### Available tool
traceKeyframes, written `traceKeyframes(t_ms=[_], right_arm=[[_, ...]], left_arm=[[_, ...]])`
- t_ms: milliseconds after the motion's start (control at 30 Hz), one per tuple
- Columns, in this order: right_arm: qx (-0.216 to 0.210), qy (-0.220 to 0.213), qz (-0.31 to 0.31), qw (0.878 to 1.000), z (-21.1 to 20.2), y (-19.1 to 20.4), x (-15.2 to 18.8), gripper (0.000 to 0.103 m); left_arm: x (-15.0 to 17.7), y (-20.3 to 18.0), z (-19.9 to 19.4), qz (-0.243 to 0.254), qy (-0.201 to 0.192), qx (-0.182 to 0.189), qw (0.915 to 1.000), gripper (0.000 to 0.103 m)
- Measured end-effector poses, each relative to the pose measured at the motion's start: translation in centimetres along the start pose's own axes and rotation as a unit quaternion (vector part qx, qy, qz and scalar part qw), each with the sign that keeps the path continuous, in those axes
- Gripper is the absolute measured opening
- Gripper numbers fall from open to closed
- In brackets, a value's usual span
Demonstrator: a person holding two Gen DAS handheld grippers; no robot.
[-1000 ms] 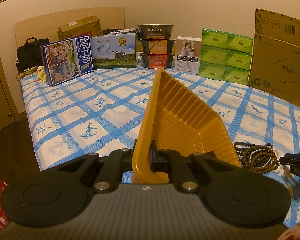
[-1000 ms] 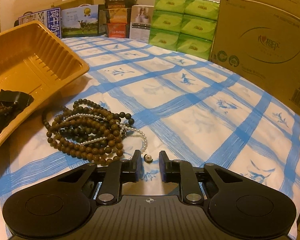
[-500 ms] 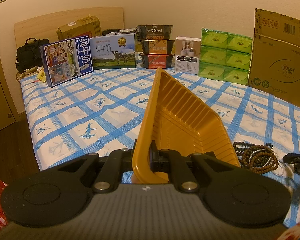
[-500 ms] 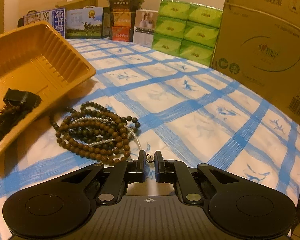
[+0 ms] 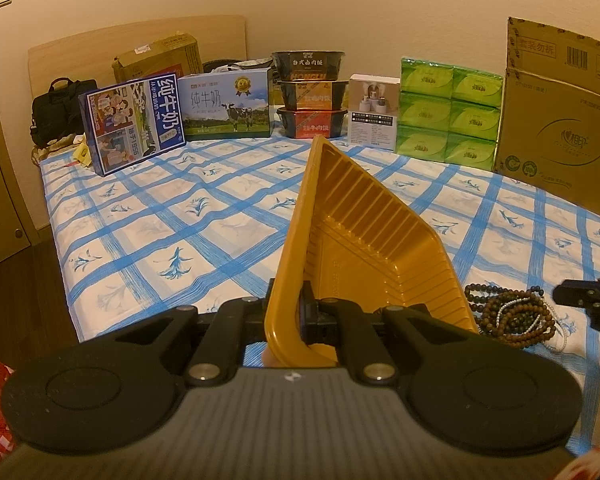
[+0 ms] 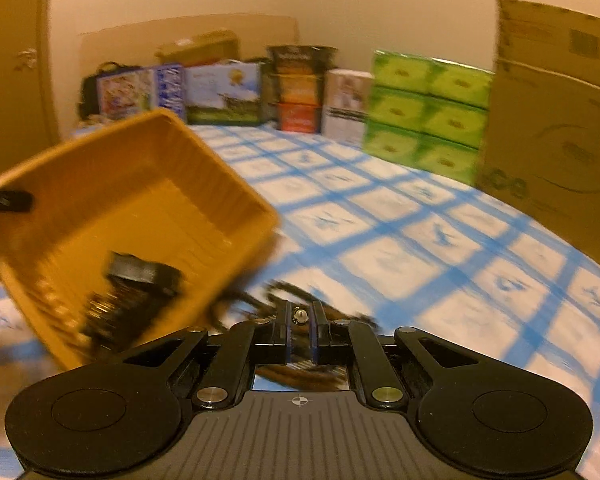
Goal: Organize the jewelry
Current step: 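Carry the gold bead into the tray, release it and withdraw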
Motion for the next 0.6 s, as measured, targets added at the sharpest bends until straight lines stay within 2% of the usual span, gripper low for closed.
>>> traceKeyframes(t_ms=[333,600], right_arm=[[-0.098,-0.011,-0.037,0.994,1.7,7.4,-2.5,0.008],[-0.137,0.007,-0.063,0.989,3.6,10.9,-2.1,0.008]], left_arm=[[-0.1,-0.1,0.0,0.000,0.000,0.000,1.0000,0.007],[-0.1,-0.1,0.0,0.000,0.000,0.000,1.0000,0.007]])
Point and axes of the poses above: each gripper's, at about its wrist camera, not at the fingertips, and z roughly the way its jaws point, y to its left, x to its underside, the point moved 6 cm from there along z, roughly the way its jaws point, and after that the axes turned 3 degrees about -z, right-handed, at the moved point
